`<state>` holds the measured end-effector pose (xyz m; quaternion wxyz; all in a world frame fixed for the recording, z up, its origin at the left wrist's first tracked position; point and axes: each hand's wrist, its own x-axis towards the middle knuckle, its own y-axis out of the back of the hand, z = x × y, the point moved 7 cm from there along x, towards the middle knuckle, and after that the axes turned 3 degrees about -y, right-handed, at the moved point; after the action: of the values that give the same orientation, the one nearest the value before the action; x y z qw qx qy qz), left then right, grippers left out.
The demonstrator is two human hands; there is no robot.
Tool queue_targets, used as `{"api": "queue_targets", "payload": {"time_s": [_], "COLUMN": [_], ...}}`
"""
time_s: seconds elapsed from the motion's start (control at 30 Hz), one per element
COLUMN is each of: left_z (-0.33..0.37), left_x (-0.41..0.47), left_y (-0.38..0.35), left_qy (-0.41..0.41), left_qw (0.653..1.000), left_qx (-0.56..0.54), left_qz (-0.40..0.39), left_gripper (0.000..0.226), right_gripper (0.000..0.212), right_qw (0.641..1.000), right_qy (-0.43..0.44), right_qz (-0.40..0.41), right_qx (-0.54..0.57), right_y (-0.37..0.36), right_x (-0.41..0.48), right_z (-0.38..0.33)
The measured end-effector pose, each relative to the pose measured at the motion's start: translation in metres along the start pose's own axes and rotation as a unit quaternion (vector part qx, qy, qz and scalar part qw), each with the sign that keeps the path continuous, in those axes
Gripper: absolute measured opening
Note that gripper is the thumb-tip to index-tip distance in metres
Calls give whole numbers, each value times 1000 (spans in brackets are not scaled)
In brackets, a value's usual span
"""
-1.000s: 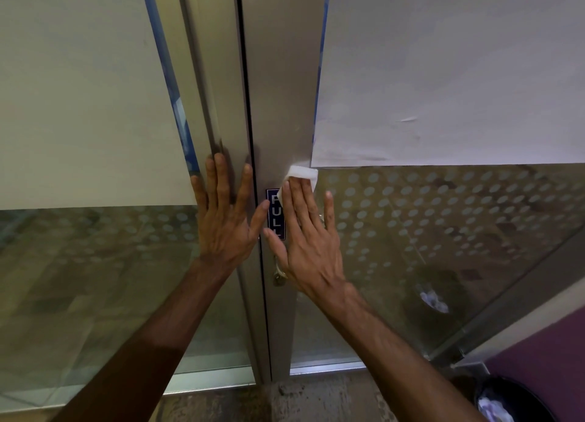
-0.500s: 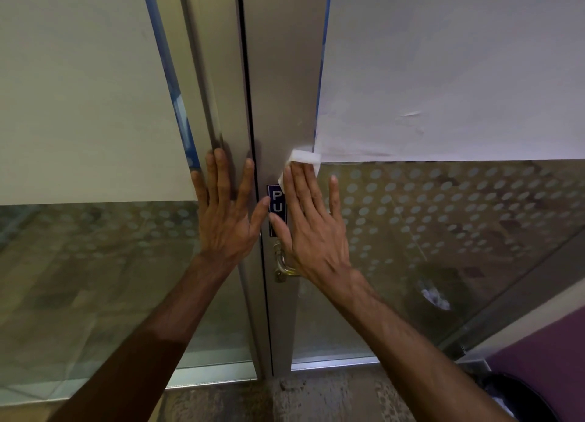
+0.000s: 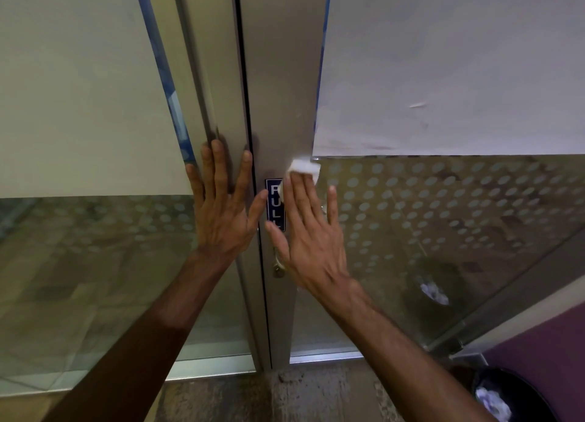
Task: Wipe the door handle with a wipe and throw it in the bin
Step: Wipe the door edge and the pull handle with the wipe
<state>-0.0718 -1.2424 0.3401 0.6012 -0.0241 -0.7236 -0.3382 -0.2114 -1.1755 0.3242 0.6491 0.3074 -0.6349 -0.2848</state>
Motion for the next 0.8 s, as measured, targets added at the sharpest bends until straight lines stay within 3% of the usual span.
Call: {"api": "queue_targets", "payload": {"time_s": [0.13, 0.4, 0.47, 0.67, 0.8], "left_z": [0, -1, -1, -1, -1], "left_x": [1, 2, 1, 1, 1], "left_y": [0, -3, -4, -3, -3], "left_qy": [-3, -5, -5, -8, -7], "left_qw": [1000, 1000, 1000, 1000, 1000], "left_qx": [-1, 7, 10, 12, 12], "left_qz": [0, 9, 11, 14, 12], "left_gripper": [74, 76, 77, 76, 76], "right_gripper": [76, 76, 76, 77, 79], "right_qw": [999, 993, 994, 1000, 1000], "right_qy": [-18, 24, 21, -4, -19], "right_qz": [24, -114, -105, 25, 0], "right_qx": [34, -20, -27, 13, 22], "right_y": [6, -43, -37, 3, -8], "right_x": [14, -56, -51, 2, -16], "right_z": [-1, 3, 4, 0, -4]}}
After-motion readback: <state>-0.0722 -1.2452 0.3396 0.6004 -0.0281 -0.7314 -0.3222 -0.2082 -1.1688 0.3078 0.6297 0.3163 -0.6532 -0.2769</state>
